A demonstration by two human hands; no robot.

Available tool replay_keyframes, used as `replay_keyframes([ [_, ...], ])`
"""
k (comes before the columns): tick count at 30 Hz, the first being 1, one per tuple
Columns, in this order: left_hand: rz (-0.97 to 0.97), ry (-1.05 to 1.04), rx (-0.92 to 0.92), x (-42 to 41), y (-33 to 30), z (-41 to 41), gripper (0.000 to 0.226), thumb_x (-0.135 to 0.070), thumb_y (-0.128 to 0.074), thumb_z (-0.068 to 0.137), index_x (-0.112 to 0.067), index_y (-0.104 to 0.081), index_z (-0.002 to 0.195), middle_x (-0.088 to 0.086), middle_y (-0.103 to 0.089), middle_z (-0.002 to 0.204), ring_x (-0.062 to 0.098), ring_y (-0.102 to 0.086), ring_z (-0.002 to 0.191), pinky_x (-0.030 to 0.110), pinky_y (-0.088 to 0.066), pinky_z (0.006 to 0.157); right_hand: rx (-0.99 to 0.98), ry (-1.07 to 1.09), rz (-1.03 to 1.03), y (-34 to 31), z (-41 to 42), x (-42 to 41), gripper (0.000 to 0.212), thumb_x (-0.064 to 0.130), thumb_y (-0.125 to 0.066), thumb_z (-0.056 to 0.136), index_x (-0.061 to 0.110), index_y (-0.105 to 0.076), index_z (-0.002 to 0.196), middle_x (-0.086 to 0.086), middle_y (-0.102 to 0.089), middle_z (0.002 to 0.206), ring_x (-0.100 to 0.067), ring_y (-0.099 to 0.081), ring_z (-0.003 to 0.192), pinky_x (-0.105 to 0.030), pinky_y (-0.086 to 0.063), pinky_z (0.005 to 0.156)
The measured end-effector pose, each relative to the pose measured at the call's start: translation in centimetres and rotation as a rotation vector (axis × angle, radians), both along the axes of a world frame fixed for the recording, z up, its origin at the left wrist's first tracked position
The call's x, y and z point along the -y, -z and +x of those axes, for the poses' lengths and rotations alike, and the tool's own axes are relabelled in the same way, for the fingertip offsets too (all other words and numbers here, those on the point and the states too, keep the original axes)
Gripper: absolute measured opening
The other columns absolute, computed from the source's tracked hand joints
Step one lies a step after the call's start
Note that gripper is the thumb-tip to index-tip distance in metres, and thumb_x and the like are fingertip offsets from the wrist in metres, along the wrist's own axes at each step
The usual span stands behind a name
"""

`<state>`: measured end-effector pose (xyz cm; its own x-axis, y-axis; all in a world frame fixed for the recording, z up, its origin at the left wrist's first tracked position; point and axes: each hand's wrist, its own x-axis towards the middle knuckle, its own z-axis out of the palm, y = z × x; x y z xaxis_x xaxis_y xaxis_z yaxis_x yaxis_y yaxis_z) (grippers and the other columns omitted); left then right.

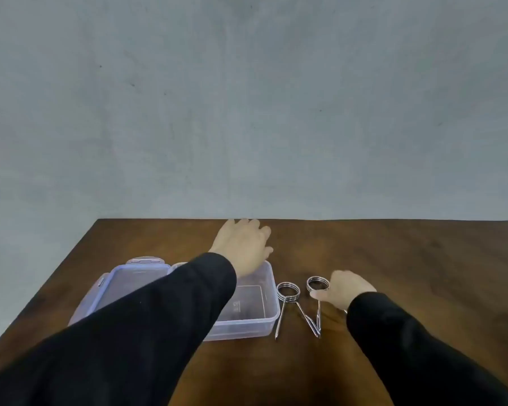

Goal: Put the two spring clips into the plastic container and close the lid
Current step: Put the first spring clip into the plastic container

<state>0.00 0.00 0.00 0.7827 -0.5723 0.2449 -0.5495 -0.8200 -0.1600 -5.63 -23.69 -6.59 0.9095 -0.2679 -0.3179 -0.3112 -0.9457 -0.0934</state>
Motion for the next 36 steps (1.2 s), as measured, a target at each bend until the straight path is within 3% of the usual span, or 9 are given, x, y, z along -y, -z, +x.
replay_keyframes([
  [2,0.001,-0.026,-0.012,-0.1,1.0,-0.4,0.034,-0.045,-0.042,0.096,-0.017,-0.059,0.107,0.005,-0.062,0.103,0.027,-0.056,0.095,0.042,-0.041,0.079,-0.009,0.069,0.014,1.6,-0.5,0.3,0.061,0.071,-0.062,0.081,0.013,-0.064,0.100,-0.002,-0.066,0.092,-0.022,-0.067,0.088,-0.034,-0.056,0.078],
  [7,-0.046,-0.044,-0.043,-1.0,2.9,-0.7,0.038,-0.046,-0.040,0.097,-0.018,-0.059,0.115,0.004,-0.062,0.112,0.026,-0.056,0.102,0.042,-0.044,0.084,0.091,0.175,0.072,4.4,-0.6,0.0,0.060,0.060,-0.066,0.083,0.013,-0.062,0.119,-0.008,-0.062,0.120,-0.026,-0.062,0.107,-0.038,-0.054,0.090],
  [16,-0.213,-0.092,0.002,-6.3,2.7,0.3,0.041,-0.044,-0.043,0.098,-0.017,-0.061,0.123,0.003,-0.064,0.123,0.025,-0.058,0.108,0.041,-0.046,0.086,0.258,0.203,0.152,4.4,0.6,0.2,0.028,0.040,-0.065,0.086,0.015,-0.066,0.098,-0.003,-0.062,0.096,-0.025,-0.062,0.089,-0.046,-0.056,0.084],
  [18,-0.241,-0.140,0.005,-8.5,2.6,0.8,0.041,-0.044,-0.043,0.098,-0.017,-0.060,0.124,0.002,-0.064,0.124,0.025,-0.058,0.109,0.041,-0.047,0.086,0.380,0.144,0.194,2.8,1.4,-0.5,0.028,0.042,-0.066,0.086,0.017,-0.069,0.098,-0.002,-0.062,0.095,-0.024,-0.062,0.088,-0.046,-0.056,0.083],
  [21,-0.299,-0.225,0.004,-12.0,2.9,1.2,0.040,-0.041,-0.045,0.099,-0.016,-0.059,0.127,0.004,-0.063,0.126,0.026,-0.058,0.111,0.042,-0.045,0.089,0.541,-0.002,0.340,-0.9,2.7,-3.0,0.028,0.042,-0.068,0.090,0.018,-0.069,0.105,0.001,-0.061,0.101,-0.018,-0.061,0.092,-0.034,-0.052,0.080],
  [24,-0.339,-0.311,-0.021,-15.7,4.2,1.3,0.038,-0.036,-0.046,0.099,-0.015,-0.059,0.128,0.006,-0.063,0.127,0.026,-0.058,0.111,0.042,-0.046,0.089,0.574,-0.221,0.424,-4.8,3.5,-6.8,0.029,0.040,-0.069,0.091,0.020,-0.067,0.111,0.003,-0.061,0.105,-0.013,-0.059,0.097,-0.029,-0.047,0.083],
  [30,-0.382,-0.386,-0.137,-20.9,9.6,0.0,0.030,-0.024,-0.049,0.098,-0.019,-0.063,0.124,0.003,-0.065,0.125,0.024,-0.059,0.107,0.036,-0.046,0.083,0.351,-0.622,0.332,-4.9,4.1,-15.0,0.036,0.048,-0.068,0.089,0.024,-0.067,0.116,0.007,-0.059,0.106,-0.013,-0.057,0.097,-0.033,-0.050,0.088],
  [33,-0.397,-0.394,-0.230,-21.9,11.9,-0.7,0.034,-0.025,-0.045,0.100,-0.021,-0.057,0.132,0.001,-0.062,0.131,0.021,-0.059,0.110,0.036,-0.049,0.092,0.238,-0.718,0.207,-1.9,4.3,-17.7,0.037,0.047,-0.065,0.091,0.024,-0.065,0.121,0.006,-0.058,0.111,-0.016,-0.055,0.100,-0.036,-0.048,0.090],
  [36,-0.420,-0.410,-0.357,-22.3,13.5,-0.8,0.038,-0.031,-0.037,0.102,-0.024,-0.053,0.137,0.000,-0.050,0.146,0.020,-0.049,0.126,0.037,-0.039,0.107,0.171,-0.751,0.187,0.7,4.3,-19.3,0.036,0.046,-0.065,0.092,0.024,-0.064,0.121,0.006,-0.059,0.114,-0.016,-0.053,0.103,-0.034,-0.046,0.092],
])
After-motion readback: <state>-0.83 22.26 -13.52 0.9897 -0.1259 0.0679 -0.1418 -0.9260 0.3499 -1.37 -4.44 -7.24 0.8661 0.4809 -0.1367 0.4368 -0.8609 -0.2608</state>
